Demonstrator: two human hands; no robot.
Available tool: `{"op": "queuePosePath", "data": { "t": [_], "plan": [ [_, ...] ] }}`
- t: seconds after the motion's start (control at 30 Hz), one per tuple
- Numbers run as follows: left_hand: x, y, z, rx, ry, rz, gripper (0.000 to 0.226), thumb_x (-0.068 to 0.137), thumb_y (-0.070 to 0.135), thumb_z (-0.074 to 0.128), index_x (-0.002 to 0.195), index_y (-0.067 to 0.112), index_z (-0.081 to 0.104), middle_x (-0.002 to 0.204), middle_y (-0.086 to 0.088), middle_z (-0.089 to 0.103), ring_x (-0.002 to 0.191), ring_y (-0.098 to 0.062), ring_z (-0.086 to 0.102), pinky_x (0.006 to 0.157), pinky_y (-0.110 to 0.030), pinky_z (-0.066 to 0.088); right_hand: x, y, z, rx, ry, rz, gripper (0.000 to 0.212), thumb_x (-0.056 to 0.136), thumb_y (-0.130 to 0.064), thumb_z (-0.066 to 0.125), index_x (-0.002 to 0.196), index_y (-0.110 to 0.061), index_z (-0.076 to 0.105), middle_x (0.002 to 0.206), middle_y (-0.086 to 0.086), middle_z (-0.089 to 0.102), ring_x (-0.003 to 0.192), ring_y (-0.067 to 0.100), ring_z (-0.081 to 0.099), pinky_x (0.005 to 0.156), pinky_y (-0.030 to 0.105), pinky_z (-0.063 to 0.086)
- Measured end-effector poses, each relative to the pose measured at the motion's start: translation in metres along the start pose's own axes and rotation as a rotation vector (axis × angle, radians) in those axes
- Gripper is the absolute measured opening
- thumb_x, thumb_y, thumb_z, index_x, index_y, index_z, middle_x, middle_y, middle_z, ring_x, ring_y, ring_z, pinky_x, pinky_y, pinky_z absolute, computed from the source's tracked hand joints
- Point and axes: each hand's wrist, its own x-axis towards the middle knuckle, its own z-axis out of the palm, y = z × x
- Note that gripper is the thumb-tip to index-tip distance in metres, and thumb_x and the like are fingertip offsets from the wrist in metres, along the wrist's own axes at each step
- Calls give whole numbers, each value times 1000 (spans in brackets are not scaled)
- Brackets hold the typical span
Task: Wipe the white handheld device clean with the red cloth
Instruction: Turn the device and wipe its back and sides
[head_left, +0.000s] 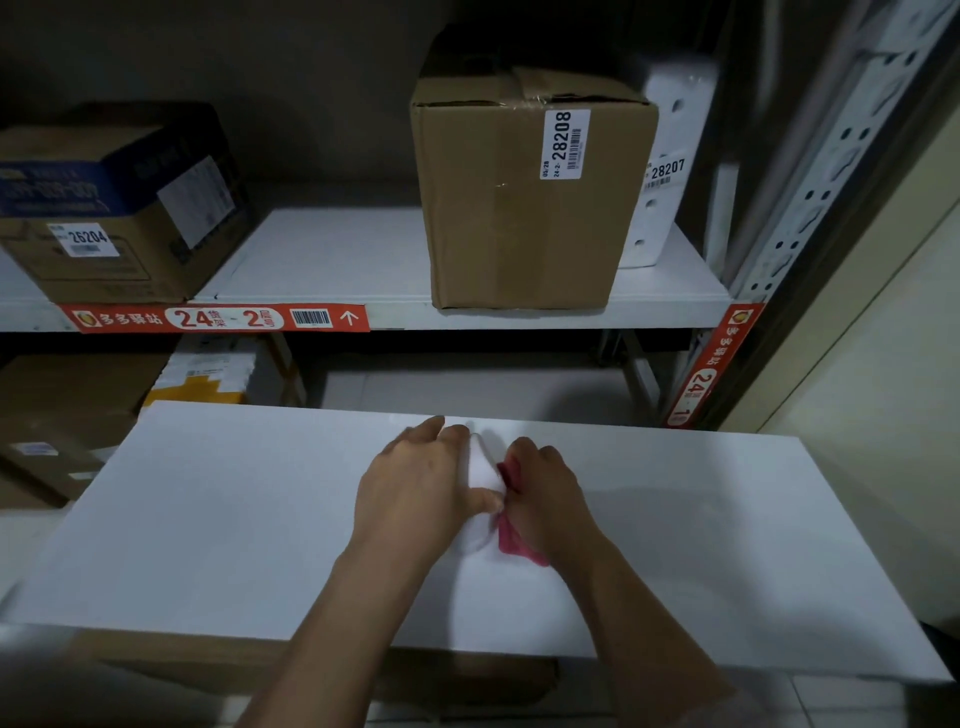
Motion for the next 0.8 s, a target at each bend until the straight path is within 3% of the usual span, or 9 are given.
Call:
{"op": "queuePosePath", "data": {
  "t": [0.1,0.2,0.37,0.47,0.63,0.8],
  "plan": [
    [-1,1,7,-70,-18,-10,75,66,53,73,127,23,43,123,1,59,103,-24,61,80,-30,46,4,5,0,68,-7,42,19,75,-16,51,72,-28,36,86,5,50,75,27,52,55,28,40],
    [-2,-6,6,-94,-12,-16,72,67,46,76,124,22,40,114,-2,61,97,-27,61,72,-30,40,8,5,-8,185,11,149,5,83,-21,47,81,-23,50,92,7,57,78,23,58,64,28,44],
    [-11,-35,8,-418,24,-59,76,58,43,86,118,32,41,105,10,58,88,-16,56,75,-26,51,8,14,-14,190,39,130,29,85,-15,51,108,-27,64,108,6,61,99,26,60,90,35,49],
    [-20,-48,17,-600,9,-68,76,57,38,89,114,38,40,101,24,51,88,-7,55,69,-12,44,10,14,-19,153,104,118,33,86,-12,53,113,-27,64,112,7,59,103,26,59,88,25,42],
    [-28,-61,31,-737,-76,-25,75,59,25,90,113,39,40,111,26,49,103,-6,53,74,-10,48,7,2,-27,157,147,26,39,82,-13,61,118,-26,60,119,3,60,110,21,56,88,22,35],
    [-34,-75,36,-777,-141,23,77,63,9,87,114,42,40,119,38,41,109,-11,53,81,-13,53,-4,-13,-33,94,20,-75,27,80,-19,62,106,-26,64,111,1,61,101,17,57,84,19,36]
  ]
}}
